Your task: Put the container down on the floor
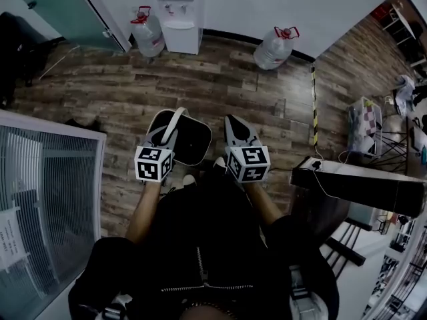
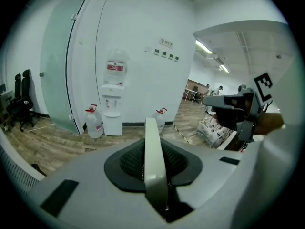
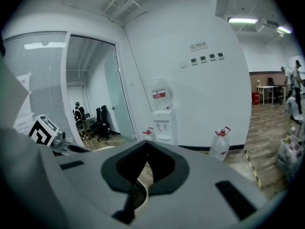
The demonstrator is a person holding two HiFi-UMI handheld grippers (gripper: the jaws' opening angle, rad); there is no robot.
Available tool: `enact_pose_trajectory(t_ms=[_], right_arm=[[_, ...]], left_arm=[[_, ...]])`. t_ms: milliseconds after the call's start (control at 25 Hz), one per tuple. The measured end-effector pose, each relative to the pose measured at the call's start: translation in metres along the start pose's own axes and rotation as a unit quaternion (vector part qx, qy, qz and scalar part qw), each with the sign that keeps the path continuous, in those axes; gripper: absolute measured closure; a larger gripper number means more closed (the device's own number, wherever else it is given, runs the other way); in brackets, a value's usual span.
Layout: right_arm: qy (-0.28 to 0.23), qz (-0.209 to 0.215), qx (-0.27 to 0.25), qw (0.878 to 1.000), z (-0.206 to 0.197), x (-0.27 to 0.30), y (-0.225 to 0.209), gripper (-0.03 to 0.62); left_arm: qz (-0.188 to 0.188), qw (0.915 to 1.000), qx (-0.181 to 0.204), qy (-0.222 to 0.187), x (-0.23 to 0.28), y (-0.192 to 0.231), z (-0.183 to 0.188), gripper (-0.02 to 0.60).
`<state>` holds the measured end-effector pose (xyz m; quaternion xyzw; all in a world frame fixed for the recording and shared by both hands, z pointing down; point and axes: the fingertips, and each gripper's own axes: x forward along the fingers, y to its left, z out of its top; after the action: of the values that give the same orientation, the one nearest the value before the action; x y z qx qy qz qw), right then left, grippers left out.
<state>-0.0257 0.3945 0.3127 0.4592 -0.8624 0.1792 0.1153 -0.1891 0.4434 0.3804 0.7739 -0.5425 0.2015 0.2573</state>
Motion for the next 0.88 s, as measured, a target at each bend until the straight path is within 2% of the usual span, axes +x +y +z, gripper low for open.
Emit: enact_pose_trajectory(t_ms=[560,880], right_arm=[[0.006,0.035,0.003,0.999,0.017,0.017,-0.071,0.583],[0.016,0.016,0.022,1.0,0.016,0.016,-0.107,0.583]], left_arm=[[0.024,0.9995,-0.012,-0.016,0.063,-0.036,0.054,0.497],[0.012,0.9999,-0.002,-0.003,0.097,-0.051,0.075,0.497]])
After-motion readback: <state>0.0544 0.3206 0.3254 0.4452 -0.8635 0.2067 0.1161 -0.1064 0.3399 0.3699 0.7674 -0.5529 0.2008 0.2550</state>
